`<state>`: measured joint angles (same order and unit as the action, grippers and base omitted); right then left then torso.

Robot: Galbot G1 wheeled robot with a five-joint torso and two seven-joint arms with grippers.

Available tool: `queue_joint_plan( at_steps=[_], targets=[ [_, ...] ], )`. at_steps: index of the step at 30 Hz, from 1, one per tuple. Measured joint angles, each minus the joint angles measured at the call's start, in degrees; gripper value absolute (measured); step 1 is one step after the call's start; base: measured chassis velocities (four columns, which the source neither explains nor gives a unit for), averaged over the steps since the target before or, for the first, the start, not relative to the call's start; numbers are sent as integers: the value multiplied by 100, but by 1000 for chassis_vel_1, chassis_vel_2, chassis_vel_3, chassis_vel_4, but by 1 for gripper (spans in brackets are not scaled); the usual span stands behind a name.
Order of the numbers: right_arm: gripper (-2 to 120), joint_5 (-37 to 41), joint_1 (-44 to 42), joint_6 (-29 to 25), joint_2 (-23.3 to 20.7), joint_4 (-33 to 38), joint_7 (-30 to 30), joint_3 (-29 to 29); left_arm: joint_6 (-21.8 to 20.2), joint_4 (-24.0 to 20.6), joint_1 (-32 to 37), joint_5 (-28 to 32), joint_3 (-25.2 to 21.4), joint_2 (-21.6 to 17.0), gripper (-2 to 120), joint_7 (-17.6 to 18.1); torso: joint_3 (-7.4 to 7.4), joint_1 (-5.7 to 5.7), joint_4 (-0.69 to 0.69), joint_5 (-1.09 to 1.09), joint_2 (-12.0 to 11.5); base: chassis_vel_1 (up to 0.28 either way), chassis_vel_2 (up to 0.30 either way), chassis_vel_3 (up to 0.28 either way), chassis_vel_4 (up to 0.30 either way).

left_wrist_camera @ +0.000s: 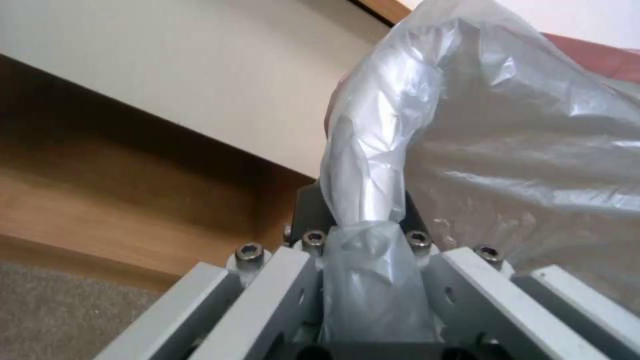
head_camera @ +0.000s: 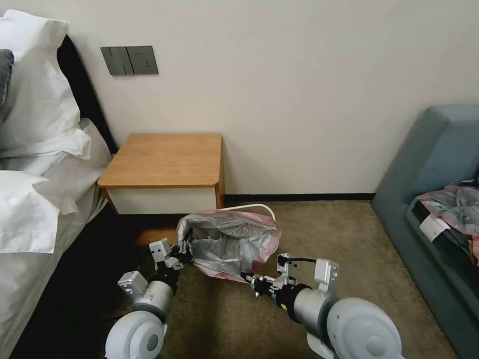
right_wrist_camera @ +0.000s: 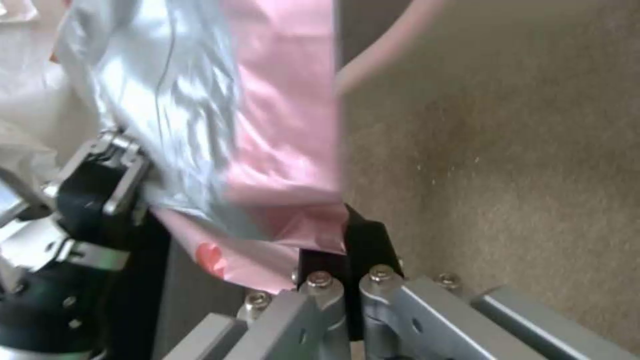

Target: Pick up the garbage bag from the table and place it over the trash can.

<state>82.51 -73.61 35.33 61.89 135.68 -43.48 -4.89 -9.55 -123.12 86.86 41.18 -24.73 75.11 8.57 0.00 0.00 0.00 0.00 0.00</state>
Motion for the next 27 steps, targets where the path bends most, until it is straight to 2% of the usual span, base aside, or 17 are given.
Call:
queue_joint_plan(
  at_steps=[8, 14, 19, 20, 23, 24, 27],
  targets=[
    [0, -139, 1, -12, 8, -60, 22, -46, -1, -10, 6, 24, -57, -8, 3, -16, 0, 0, 0, 0, 0, 0, 0, 0, 0],
    [-1, -95, -52, -87, 12, 40, -173, -115, 0, 15, 3, 27, -61, 12, 3, -10, 0, 0, 0, 0, 0, 0, 0, 0, 0],
    [20, -88, -404, 217, -16, 307, -103, -463, 22, 88, -64, 48, -146, 17, 3, 108, 0, 0, 0, 0, 0, 0, 0, 0, 0],
    [20, -88, -404, 217, -16, 307, -103, -463, 22, 88, -64, 48, -146, 17, 3, 108, 0, 0, 0, 0, 0, 0, 0, 0, 0],
    [34, -96, -686, 384, -49, 488, 76, -768, 26, 124, -106, 114, -223, 35, 3, 211, 0, 0, 0, 0, 0, 0, 0, 0, 0],
    [34, -96, -686, 384, -49, 488, 76, -768, 26, 124, -106, 114, -223, 35, 3, 211, 0, 0, 0, 0, 0, 0, 0, 0, 0],
    [48, -164, -945, 519, -32, 727, 304, -1127, 28, 182, -132, 183, -328, 56, 3, 282, 0, 0, -1, 0, 0, 0, 0, 0, 0]
  ],
)
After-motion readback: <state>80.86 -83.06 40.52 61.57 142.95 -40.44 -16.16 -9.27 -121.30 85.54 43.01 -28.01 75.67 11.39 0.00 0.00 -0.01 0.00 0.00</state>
